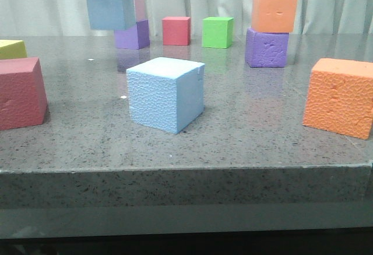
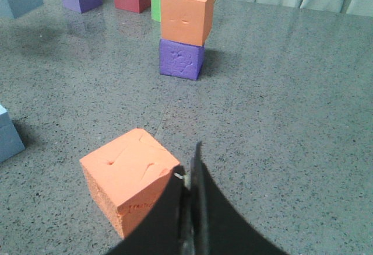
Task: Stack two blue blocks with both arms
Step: 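Close the left gripper on the light-blue cube and lift it, then carry the cube over the placed light-blue cube and lower it on top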
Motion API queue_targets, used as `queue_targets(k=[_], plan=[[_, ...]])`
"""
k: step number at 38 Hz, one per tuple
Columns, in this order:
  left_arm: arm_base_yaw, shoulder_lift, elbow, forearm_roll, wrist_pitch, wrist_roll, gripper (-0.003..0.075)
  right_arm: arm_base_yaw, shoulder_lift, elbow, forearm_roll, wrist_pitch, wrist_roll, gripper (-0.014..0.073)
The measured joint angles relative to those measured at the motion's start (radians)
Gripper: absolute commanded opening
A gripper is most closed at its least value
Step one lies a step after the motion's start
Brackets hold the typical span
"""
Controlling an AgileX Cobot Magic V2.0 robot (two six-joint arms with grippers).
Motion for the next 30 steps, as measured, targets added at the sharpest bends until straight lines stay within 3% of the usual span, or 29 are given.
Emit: queue_targets(k=[13,30], plan=[[-0.037,-0.140,0.035,-0.005,0.006,0.000,0.0353,0.000,0.000,0.000,0.000,0.000,0.000,-0.0070],[-0.167,-0.467,0.443,-0.005,-0.006,0.000,0.0353,0.000,0.000,0.000,0.000,0.000,0.000,-0.0070]])
